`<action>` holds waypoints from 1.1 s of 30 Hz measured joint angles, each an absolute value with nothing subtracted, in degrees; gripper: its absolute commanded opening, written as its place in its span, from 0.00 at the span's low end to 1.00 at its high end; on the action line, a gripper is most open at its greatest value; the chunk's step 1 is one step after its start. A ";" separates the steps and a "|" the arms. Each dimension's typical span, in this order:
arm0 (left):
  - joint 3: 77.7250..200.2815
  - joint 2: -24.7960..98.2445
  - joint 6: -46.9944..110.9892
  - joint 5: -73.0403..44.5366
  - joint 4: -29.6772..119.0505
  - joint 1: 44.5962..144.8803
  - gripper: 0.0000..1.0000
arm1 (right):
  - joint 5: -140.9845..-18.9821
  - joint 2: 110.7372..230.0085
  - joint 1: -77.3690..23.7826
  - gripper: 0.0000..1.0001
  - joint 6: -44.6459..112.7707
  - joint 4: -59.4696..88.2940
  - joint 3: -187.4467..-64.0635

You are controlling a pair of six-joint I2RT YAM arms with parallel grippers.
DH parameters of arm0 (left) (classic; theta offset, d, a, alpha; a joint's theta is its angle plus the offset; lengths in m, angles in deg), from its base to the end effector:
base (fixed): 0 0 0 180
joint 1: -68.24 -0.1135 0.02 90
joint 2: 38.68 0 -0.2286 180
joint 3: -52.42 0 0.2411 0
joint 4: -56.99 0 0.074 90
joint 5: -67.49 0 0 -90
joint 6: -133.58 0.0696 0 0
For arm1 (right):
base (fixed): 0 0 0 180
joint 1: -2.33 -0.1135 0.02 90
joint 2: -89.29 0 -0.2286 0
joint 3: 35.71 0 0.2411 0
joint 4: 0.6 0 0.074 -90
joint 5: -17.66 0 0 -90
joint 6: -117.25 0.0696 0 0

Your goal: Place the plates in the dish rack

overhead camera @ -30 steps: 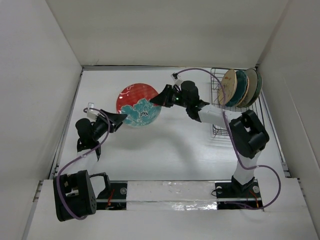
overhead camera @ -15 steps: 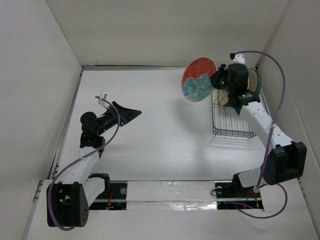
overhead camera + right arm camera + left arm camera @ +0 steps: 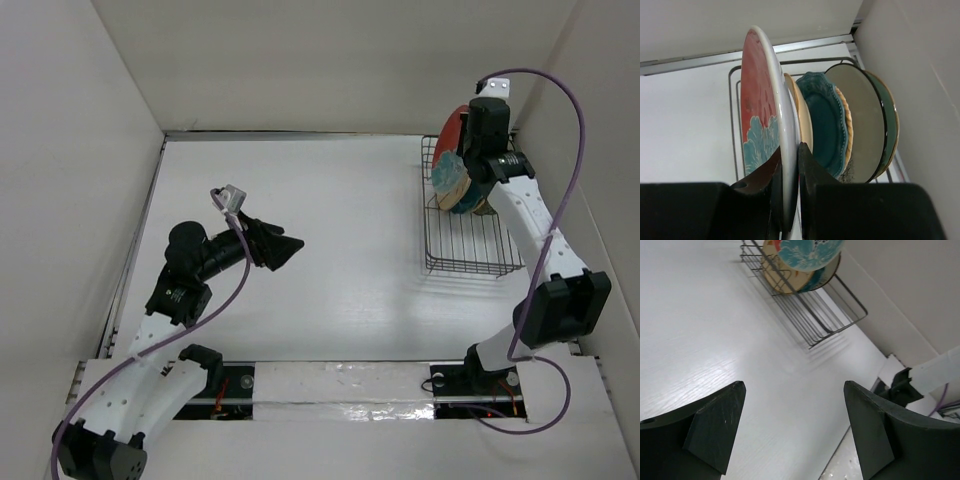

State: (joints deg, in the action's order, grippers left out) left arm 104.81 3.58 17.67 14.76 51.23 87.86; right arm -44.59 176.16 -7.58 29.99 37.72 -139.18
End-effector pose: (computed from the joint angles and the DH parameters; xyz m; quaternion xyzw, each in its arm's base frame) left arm 0.1904 -0.1126 0.3195 0.1987 0.6559 -0.4692 0.5569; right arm 0.3647 0.0308 0.3605 0.0841 0.8104 -0.1372 0.5634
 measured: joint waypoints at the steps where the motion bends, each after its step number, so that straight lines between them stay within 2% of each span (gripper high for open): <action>1: 104.81 2.62 19.30 13.32 49.52 88.10 0.77 | -43.94 177.21 -7.58 0.00 28.94 37.80 -140.16; 8: 104.81 1.92 25.77 6.02 42.35 89.28 0.78 | -38.98 184.60 -8.26 0.00 22.89 39.49 -144.90; 24: 104.81 1.96 28.53 -0.25 39.12 89.93 0.78 | -38.19 188.66 -9.00 0.01 21.49 37.43 -141.82; 29: 104.81 1.90 28.53 -0.51 39.16 89.93 0.78 | -40.05 190.61 -8.87 0.17 23.89 33.46 -138.54; 31: 104.81 1.72 28.53 -0.82 39.21 89.93 0.78 | -40.86 190.81 -8.56 0.28 24.81 32.38 -138.30; 32: 104.81 1.61 28.53 -0.99 39.21 89.93 0.78 | -41.12 190.81 -8.47 0.41 25.20 32.38 -138.11; 33: 104.81 1.57 28.53 -1.17 39.29 89.93 0.79 | -41.12 190.81 -8.37 0.48 25.62 32.08 -138.11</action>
State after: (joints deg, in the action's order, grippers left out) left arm 104.81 1.57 28.53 -1.17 39.29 89.93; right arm -41.12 190.81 -8.37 25.62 32.08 -138.11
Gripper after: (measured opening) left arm 0.782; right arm 0.364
